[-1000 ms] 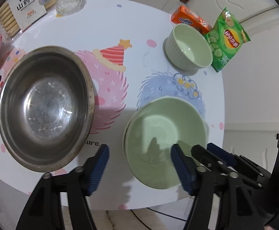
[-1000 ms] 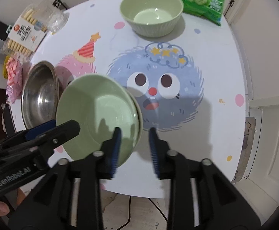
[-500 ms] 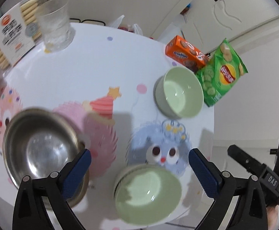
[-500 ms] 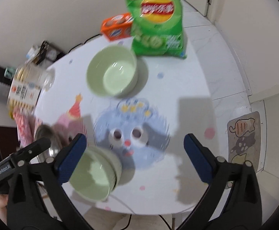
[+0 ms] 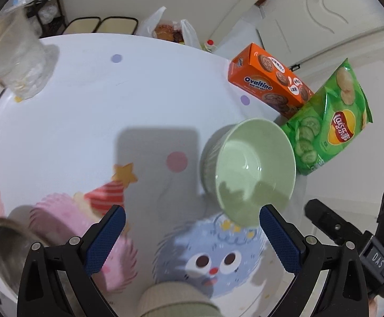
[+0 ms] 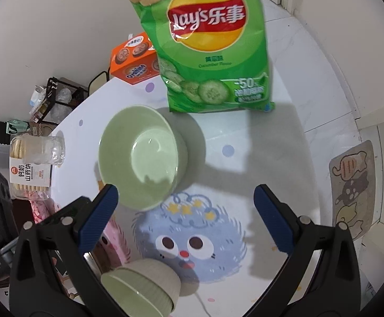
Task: Organize plates and bowls
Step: 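Withdraw both tools and move toward the second pale green bowl, then close both tools on the rim of the second pale green bowl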
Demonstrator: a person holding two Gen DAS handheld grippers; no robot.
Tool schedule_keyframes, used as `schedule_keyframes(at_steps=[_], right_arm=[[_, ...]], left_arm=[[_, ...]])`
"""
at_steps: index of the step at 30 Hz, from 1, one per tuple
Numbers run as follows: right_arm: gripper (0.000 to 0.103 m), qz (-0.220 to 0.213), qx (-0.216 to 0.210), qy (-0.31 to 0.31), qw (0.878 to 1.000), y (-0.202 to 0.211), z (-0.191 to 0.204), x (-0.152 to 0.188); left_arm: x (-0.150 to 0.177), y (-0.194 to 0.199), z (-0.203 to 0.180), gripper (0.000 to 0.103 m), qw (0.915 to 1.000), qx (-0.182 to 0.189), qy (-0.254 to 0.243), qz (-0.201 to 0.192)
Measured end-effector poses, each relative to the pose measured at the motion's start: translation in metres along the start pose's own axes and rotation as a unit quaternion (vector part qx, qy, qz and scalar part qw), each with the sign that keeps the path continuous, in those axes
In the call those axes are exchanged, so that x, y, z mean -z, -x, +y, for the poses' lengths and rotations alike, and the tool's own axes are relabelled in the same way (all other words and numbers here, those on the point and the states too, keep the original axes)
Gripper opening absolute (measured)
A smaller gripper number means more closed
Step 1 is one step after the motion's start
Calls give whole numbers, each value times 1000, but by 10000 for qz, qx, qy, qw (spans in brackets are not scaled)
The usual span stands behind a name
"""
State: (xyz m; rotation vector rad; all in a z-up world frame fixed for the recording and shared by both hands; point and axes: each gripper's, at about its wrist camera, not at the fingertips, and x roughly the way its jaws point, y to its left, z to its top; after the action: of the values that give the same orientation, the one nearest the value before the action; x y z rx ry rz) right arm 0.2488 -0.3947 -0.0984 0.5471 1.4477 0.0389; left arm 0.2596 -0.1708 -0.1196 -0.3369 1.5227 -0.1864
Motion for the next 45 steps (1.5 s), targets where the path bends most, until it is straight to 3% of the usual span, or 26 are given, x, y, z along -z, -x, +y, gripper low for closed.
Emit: schedule_keyframes(at_steps=[6,10,14,18,20,21,26,28,45], right_arm=[[102,91,23,22,10000,-19,3,-15],[101,101,96,68,9999,-26,5,-20],[77,114,142,116,9998,-31,9,-22],[69,22,186,152,9997,-32,13,-24],[46,120,191,186,9996,-36,14,-24],[41,151,222,189,9995,-37,13,-25],[15,275,212,182,9992,-46,13,-23],[12,287,271,226,9990,-48,14,-22],[8,91,505,512,9974,-30,24,-11]], left_arm=[[-15,-14,-7,98,9999,-144,-93,-1],[-20,-20,-6,80,9999,-163,-35,29],[-24,-26,-5,66,9998,-150,-39,117],[-27,-29,-3,46,9998,-83,-74,158],[-28,-31,-3,34,9998,-64,-67,159],[-29,-31,-3,28,9998,-36,-64,163],[-41,-37,-5,14,9997,114,-90,218],[-41,-36,-8,8,9995,183,-99,233],[-27,-3,-23,6,9991,119,-410,33]])
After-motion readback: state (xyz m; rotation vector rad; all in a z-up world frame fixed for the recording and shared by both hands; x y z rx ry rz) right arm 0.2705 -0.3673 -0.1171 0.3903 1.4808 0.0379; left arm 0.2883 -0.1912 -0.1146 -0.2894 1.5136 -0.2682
